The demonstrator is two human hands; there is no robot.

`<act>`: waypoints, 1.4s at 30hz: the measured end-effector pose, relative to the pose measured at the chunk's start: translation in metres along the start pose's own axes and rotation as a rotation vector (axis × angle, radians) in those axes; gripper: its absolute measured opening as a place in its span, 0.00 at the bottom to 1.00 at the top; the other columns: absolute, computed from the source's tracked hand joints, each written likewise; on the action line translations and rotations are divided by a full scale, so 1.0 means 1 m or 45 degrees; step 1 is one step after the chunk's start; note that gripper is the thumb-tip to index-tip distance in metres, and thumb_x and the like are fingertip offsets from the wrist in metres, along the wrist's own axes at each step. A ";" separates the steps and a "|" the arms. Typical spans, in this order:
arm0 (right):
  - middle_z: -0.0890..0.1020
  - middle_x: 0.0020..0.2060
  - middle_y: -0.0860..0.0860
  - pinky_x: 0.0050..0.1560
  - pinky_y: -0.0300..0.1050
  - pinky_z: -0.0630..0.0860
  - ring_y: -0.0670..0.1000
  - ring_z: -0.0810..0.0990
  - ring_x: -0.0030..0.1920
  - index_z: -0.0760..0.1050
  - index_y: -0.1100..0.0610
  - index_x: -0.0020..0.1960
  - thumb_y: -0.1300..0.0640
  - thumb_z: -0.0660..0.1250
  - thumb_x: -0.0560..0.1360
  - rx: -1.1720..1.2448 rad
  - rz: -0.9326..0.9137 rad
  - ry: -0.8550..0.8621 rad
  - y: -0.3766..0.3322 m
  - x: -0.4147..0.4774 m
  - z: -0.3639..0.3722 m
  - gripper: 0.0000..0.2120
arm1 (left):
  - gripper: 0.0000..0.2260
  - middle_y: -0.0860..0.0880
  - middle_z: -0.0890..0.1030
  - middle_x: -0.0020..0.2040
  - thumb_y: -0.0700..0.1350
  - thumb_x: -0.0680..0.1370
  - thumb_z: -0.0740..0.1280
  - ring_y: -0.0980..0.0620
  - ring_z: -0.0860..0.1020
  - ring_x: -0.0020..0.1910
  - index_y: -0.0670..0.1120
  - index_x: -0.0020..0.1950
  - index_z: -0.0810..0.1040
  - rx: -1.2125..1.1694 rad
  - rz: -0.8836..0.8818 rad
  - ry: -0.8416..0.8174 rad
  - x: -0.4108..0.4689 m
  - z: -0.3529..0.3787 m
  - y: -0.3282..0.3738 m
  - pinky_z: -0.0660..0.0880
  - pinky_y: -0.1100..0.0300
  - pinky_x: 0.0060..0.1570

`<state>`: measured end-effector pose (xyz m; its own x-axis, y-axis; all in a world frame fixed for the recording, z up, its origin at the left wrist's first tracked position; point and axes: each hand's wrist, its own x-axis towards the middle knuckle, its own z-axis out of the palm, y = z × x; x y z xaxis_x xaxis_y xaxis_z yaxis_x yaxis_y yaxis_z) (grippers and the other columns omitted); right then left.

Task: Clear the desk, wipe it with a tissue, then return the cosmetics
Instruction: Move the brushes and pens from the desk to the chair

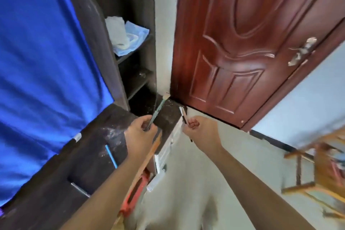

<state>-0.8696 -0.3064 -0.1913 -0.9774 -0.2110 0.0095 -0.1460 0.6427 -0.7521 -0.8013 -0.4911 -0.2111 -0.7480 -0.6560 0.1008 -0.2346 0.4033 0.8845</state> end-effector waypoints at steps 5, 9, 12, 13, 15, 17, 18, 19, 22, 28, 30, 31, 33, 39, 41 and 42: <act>0.82 0.31 0.46 0.38 0.51 0.80 0.52 0.81 0.32 0.81 0.50 0.37 0.55 0.73 0.68 0.175 0.185 0.323 0.077 -0.035 -0.119 0.03 | 0.11 0.57 0.83 0.43 0.41 0.73 0.72 0.58 0.81 0.44 0.52 0.53 0.84 -0.010 0.194 -0.315 -0.048 0.103 0.079 0.76 0.64 0.51; 0.83 0.31 0.46 0.41 0.51 0.81 0.51 0.82 0.33 0.82 0.51 0.39 0.55 0.73 0.69 0.172 0.327 0.491 0.162 -0.075 -0.208 0.01 | 0.11 0.60 0.81 0.39 0.41 0.72 0.73 0.56 0.80 0.42 0.51 0.54 0.84 -0.010 0.315 -0.456 -0.115 0.198 0.141 0.73 0.69 0.46; 0.82 0.30 0.47 0.41 0.51 0.81 0.50 0.81 0.32 0.81 0.52 0.38 0.54 0.73 0.69 0.125 0.422 0.594 0.232 -0.111 -0.276 0.03 | 0.13 0.54 0.83 0.41 0.38 0.70 0.73 0.53 0.80 0.40 0.49 0.53 0.85 -0.070 0.392 -0.563 -0.180 0.273 0.186 0.77 0.61 0.47; 0.82 0.29 0.47 0.40 0.51 0.81 0.49 0.81 0.31 0.81 0.52 0.37 0.53 0.73 0.69 0.093 0.456 0.621 0.254 -0.122 -0.297 0.04 | 0.13 0.53 0.84 0.43 0.37 0.70 0.73 0.54 0.80 0.41 0.49 0.53 0.85 -0.095 0.421 -0.613 -0.202 0.297 0.200 0.77 0.61 0.48; 0.82 0.29 0.46 0.38 0.50 0.81 0.47 0.81 0.31 0.80 0.51 0.37 0.53 0.74 0.69 0.086 0.513 0.686 0.297 -0.144 -0.342 0.05 | 0.13 0.54 0.84 0.45 0.37 0.71 0.73 0.60 0.80 0.41 0.49 0.53 0.85 -0.129 0.495 -0.707 -0.243 0.344 0.223 0.74 0.70 0.46; 0.80 0.29 0.43 0.37 0.44 0.78 0.44 0.80 0.31 0.77 0.45 0.35 0.54 0.74 0.69 0.078 0.554 0.764 0.333 -0.164 -0.384 0.08 | 0.12 0.56 0.83 0.44 0.37 0.71 0.73 0.62 0.79 0.42 0.49 0.52 0.85 -0.122 0.563 -0.786 -0.282 0.383 0.244 0.70 0.77 0.43; 0.79 0.28 0.41 0.35 0.41 0.75 0.43 0.79 0.31 0.75 0.43 0.34 0.54 0.74 0.69 0.054 0.575 0.800 0.351 -0.175 -0.403 0.11 | 0.12 0.56 0.83 0.43 0.38 0.71 0.73 0.62 0.79 0.41 0.50 0.52 0.85 -0.126 0.564 -0.827 -0.301 0.401 0.254 0.70 0.77 0.42; 0.77 0.26 0.40 0.34 0.37 0.72 0.42 0.78 0.30 0.73 0.42 0.33 0.55 0.75 0.69 0.030 0.596 0.827 0.364 -0.182 -0.417 0.13 | 0.12 0.56 0.83 0.42 0.38 0.71 0.73 0.61 0.79 0.41 0.51 0.51 0.85 -0.144 0.548 -0.868 -0.314 0.413 0.261 0.70 0.76 0.41; 0.80 0.27 0.45 0.32 0.44 0.77 0.46 0.80 0.32 0.76 0.49 0.33 0.54 0.75 0.69 0.065 0.695 0.888 0.405 -0.202 -0.458 0.09 | 0.12 0.55 0.83 0.42 0.36 0.71 0.73 0.60 0.79 0.40 0.51 0.50 0.84 -0.176 0.517 -0.978 -0.351 0.454 0.282 0.73 0.70 0.41; 0.81 0.30 0.46 0.38 0.46 0.81 0.47 0.82 0.34 0.79 0.49 0.36 0.53 0.74 0.71 0.096 0.832 0.932 0.483 -0.202 -0.522 0.07 | 0.12 0.56 0.83 0.42 0.37 0.71 0.73 0.57 0.80 0.40 0.51 0.51 0.84 -0.142 0.545 -1.078 -0.388 0.545 0.317 0.77 0.63 0.43; 0.82 0.31 0.45 0.40 0.45 0.82 0.47 0.81 0.35 0.81 0.50 0.39 0.53 0.75 0.72 0.091 0.858 0.932 0.508 -0.192 -0.543 0.05 | 0.12 0.56 0.82 0.42 0.38 0.72 0.73 0.56 0.80 0.41 0.52 0.52 0.84 -0.143 0.534 -1.098 -0.395 0.578 0.327 0.79 0.60 0.44; 0.82 0.32 0.45 0.40 0.47 0.83 0.47 0.82 0.35 0.82 0.51 0.40 0.53 0.75 0.72 0.084 0.860 0.933 0.521 -0.185 -0.554 0.04 | 0.12 0.56 0.82 0.43 0.38 0.72 0.73 0.57 0.80 0.42 0.52 0.52 0.84 -0.152 0.532 -1.098 -0.398 0.596 0.333 0.79 0.60 0.45; 0.82 0.32 0.46 0.40 0.48 0.83 0.48 0.82 0.35 0.83 0.52 0.42 0.51 0.76 0.72 0.081 0.854 0.928 0.546 -0.170 -0.578 0.05 | 0.11 0.58 0.82 0.44 0.39 0.73 0.73 0.60 0.79 0.44 0.50 0.53 0.84 -0.165 0.545 -1.100 -0.402 0.636 0.344 0.80 0.60 0.45; 0.80 0.32 0.42 0.32 0.31 0.70 0.41 0.78 0.32 0.82 0.49 0.45 0.49 0.75 0.72 0.035 0.886 0.878 0.624 -0.118 -0.661 0.05 | 0.11 0.58 0.81 0.47 0.43 0.75 0.73 0.61 0.79 0.44 0.49 0.57 0.83 -0.086 0.532 -1.083 -0.417 0.753 0.391 0.75 0.73 0.40; 0.80 0.31 0.40 0.31 0.28 0.68 0.39 0.78 0.31 0.82 0.48 0.43 0.49 0.75 0.72 0.050 0.892 0.889 0.649 -0.106 -0.687 0.04 | 0.11 0.57 0.81 0.47 0.45 0.75 0.73 0.58 0.79 0.44 0.48 0.57 0.83 -0.088 0.504 -1.100 -0.422 0.785 0.410 0.79 0.63 0.46; 0.80 0.31 0.40 0.29 0.27 0.68 0.38 0.79 0.31 0.82 0.47 0.43 0.49 0.75 0.72 0.066 0.902 0.893 0.661 -0.102 -0.698 0.04 | 0.11 0.57 0.81 0.47 0.45 0.75 0.73 0.58 0.79 0.44 0.49 0.57 0.82 -0.080 0.490 -1.110 -0.425 0.800 0.418 0.80 0.59 0.47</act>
<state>-0.9733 0.6539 -0.2288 -0.7078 0.7021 -0.0778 0.4962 0.4157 -0.7622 -1.0781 0.4668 -0.2485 -0.9722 0.2313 0.0375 0.1390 0.4405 0.8870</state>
